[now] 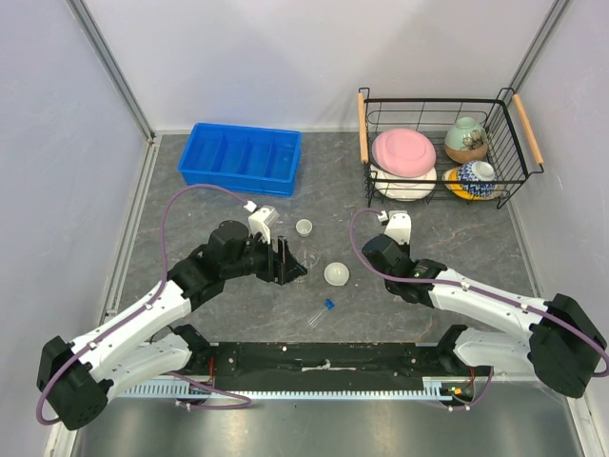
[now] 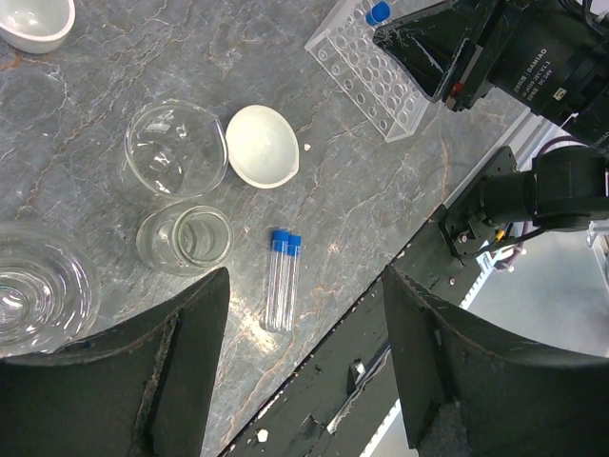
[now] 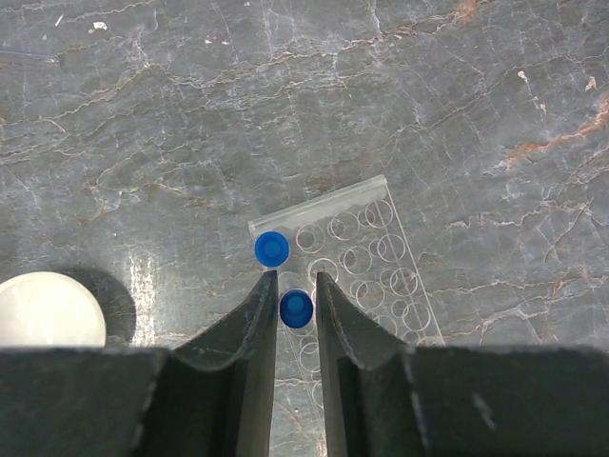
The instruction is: Organize the chemistry lab equipment
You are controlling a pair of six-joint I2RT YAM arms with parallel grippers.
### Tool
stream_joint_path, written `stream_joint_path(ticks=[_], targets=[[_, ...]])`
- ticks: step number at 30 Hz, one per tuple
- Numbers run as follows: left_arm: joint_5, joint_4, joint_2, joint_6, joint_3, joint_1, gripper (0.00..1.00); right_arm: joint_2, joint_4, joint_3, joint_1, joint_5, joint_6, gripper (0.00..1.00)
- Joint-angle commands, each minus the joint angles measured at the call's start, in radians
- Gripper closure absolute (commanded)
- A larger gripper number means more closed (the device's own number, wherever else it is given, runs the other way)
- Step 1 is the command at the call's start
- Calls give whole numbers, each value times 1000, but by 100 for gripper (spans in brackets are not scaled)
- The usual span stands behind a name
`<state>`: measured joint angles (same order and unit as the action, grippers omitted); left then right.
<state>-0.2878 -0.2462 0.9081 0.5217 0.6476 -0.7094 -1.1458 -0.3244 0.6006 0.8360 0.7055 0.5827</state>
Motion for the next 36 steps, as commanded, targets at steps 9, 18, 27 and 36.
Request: stream_joint_path(ticks=[9, 18, 27, 36], targets=[[38, -4, 9, -40, 29, -10, 28, 30, -27, 37, 5, 34, 3, 57], [257, -89, 106, -58, 108, -179, 28, 98, -234, 194, 14, 49, -21, 46], [449, -120, 305, 4, 139, -403, 34, 208, -344, 263, 25, 26, -40, 46], [595, -168, 451, 58, 150, -484, 48, 258, -375, 266, 34, -4, -43, 47]])
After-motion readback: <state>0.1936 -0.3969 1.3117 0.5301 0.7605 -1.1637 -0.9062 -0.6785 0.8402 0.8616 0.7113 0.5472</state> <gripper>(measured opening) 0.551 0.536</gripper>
